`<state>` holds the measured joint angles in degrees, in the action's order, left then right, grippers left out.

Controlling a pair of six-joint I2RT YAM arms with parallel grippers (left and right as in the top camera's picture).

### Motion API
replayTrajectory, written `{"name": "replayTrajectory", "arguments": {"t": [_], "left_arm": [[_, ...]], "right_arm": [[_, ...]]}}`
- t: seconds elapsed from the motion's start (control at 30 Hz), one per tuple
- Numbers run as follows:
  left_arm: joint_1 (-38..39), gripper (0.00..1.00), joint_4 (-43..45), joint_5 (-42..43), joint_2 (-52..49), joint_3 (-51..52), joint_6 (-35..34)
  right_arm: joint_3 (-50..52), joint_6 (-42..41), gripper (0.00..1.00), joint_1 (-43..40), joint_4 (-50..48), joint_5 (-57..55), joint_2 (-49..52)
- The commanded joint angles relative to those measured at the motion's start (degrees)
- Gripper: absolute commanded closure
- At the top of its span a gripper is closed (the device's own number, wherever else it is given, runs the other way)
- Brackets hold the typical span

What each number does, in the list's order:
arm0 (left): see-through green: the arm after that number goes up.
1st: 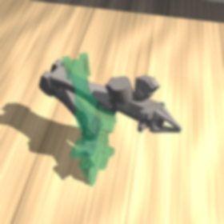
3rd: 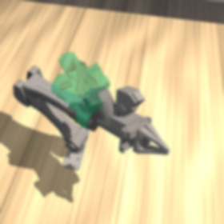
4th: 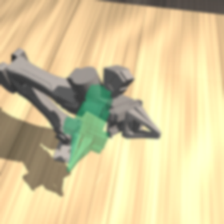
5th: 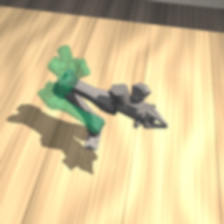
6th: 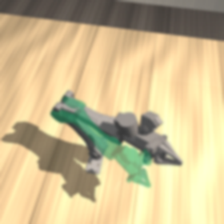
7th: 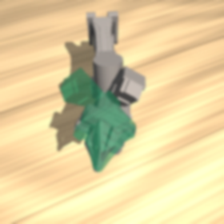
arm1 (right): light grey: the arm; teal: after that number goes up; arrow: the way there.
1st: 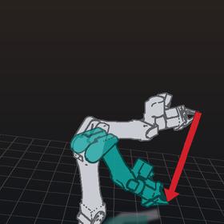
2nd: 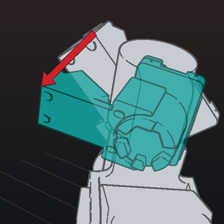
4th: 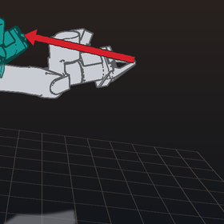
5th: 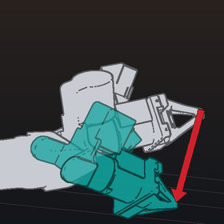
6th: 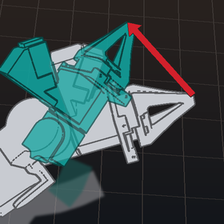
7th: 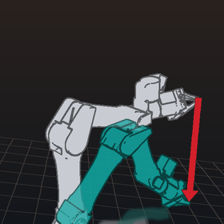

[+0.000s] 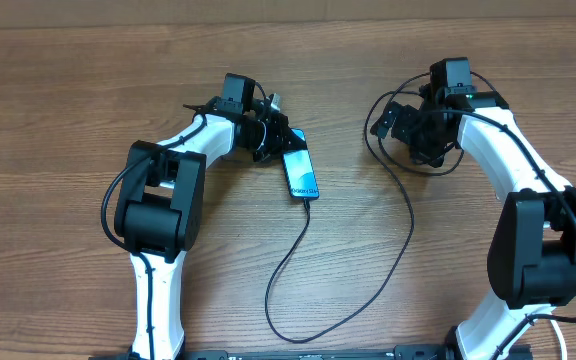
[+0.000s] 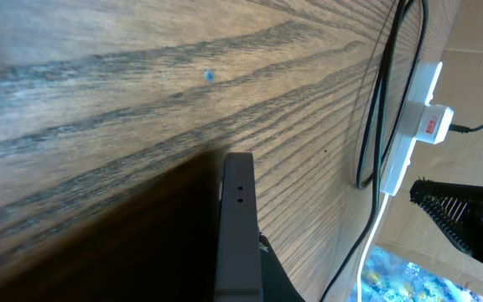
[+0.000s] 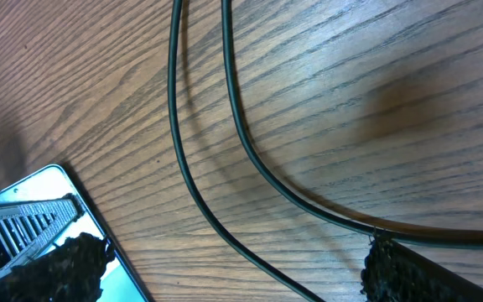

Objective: Plug charger to phone and switch on socket
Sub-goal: 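Lower the plugged-in phone onto the table with the left gripper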

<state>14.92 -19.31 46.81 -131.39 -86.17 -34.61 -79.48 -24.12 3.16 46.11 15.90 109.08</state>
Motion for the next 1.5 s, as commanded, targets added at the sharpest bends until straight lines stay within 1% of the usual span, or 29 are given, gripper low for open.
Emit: {"name": "replayTrajectory", "arguments": {"t": [0.0,0.1,0.13,0.2,0.23,0.33,0.53,0.7,0.73,0.77,0.83,0.9,1.07,1.17,1.27,1.47], "left_arm": [[0.2,0.93,0.3,-2.4,-1.7,-0.5,0.3],[0.2,0.76,0.3,-2.4,-1.7,-0.5,0.3],[0.2,0.74,0.3,-2.4,-1.7,-0.5,0.3],[0.1,0.66,0.3,-2.2,-1.7,-0.5,0.3],[0.1,0.58,0.3,-2.3,-1.7,-0.5,0.3],[0.1,0.46,0.3,-2.3,-1.7,-0.5,0.3],[0.1,0.43,0.2,-2.3,-1.7,-0.5,0.3],[0.0,0.34,0.2,-2.5,-1.7,-0.5,0.3],[0.0,0.27,0.2,-2.5,-1.7,-0.5,0.3],[-0.1,0.18,0.0,-3.5,-1.7,-0.5,0.3],[-0.3,0.07,-0.7,-5.3,-1.7,-0.5,0.3],[-0.6,0.0,-2.0,-7.9,-1.7,-0.5,0.3],[-0.9,0.0,-4.1,-11.5,-1.7,-0.6,0.3],[-0.9,0.0,-5.7,-15.3,-1.7,-0.6,0.3],[-0.9,0.0,-9.1,-22.2,-1.7,-0.6,0.3],[-0.9,0.0,-11.9,-27.8,-1.7,-0.6,0.3]], "right_arm": [[-0.5,0.4,0.0,0.0,-0.1,0.3,-1.7],[-0.5,0.4,0.0,0.0,-0.1,0.3,-1.7],[-0.5,0.4,0.0,0.0,-0.1,0.3,-1.7],[-0.5,0.4,0.0,0.0,-0.1,0.3,-1.7],[-0.5,0.4,0.0,0.0,-0.1,0.3,-1.7],[-0.5,0.4,0.0,0.0,-0.1,0.3,-1.7],[-0.5,0.4,0.0,0.0,-0.1,0.3,-1.7],[-0.5,0.4,0.0,0.0,-0.1,0.3,-1.7],[-0.5,0.4,0.0,0.0,-0.1,0.3,-1.7],[-0.5,0.4,0.0,0.0,0.0,0.3,-1.7],[-0.5,0.4,0.0,0.0,0.1,0.3,-1.7],[-0.5,0.4,0.0,0.0,0.2,0.3,-1.7],[-0.5,0.4,0.0,0.0,0.0,0.3,-1.7],[-0.5,0.4,0.0,0.0,0.1,0.3,-1.7],[-0.5,0.4,0.0,0.0,0.1,0.3,-1.7],[-0.5,0.2,0.0,0.1,-0.4,0.9,-1.7]]}}
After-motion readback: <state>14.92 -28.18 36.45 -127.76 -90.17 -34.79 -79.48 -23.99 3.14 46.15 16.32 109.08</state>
